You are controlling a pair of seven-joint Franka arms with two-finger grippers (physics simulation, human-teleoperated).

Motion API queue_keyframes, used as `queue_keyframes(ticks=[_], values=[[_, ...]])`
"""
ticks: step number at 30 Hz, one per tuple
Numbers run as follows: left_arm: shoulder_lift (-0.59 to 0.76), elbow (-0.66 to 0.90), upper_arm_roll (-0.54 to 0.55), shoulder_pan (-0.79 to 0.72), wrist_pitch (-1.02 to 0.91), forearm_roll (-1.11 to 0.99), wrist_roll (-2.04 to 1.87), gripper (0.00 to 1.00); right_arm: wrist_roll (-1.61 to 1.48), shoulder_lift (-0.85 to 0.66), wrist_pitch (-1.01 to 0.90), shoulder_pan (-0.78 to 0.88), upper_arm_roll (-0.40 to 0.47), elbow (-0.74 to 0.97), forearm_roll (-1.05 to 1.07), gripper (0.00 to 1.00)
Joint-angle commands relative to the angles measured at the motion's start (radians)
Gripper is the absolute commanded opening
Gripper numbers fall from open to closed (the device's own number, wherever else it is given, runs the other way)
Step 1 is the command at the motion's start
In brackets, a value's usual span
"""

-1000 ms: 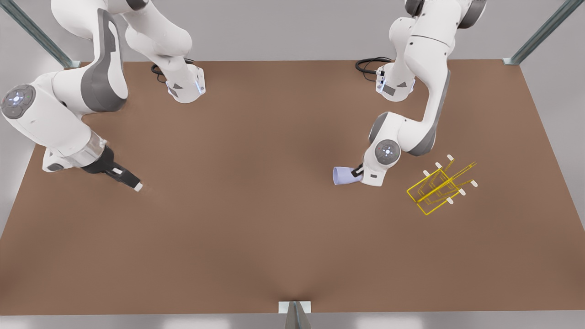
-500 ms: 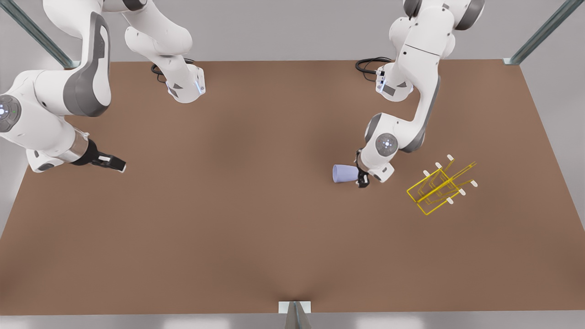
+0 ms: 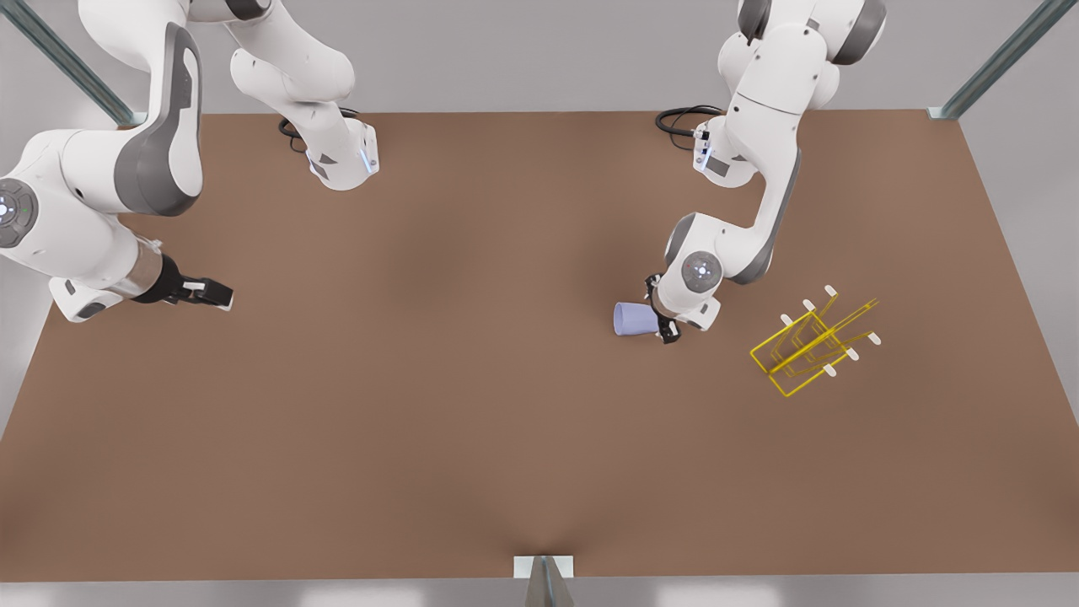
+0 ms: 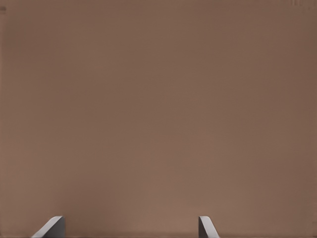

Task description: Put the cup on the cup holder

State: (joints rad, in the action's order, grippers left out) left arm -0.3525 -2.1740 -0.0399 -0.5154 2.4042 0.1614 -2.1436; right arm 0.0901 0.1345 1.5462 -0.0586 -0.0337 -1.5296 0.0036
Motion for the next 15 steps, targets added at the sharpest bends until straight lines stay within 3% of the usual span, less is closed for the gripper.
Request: queue_keyframes(ticks=[1,15], values=[[-0.005,0.002,0.0,0.0,0.004,0.003,0.189,1.0,-0.099,0.0,-0.008,0.003,0.0,0.002,0.0,1.0],[-0.063,0.013,0.015,-0.002,0.02,0.01,0.452,1.0,-0.099,0.02,0.0,0.008,-0.006,0.026,-0.002,1.0]])
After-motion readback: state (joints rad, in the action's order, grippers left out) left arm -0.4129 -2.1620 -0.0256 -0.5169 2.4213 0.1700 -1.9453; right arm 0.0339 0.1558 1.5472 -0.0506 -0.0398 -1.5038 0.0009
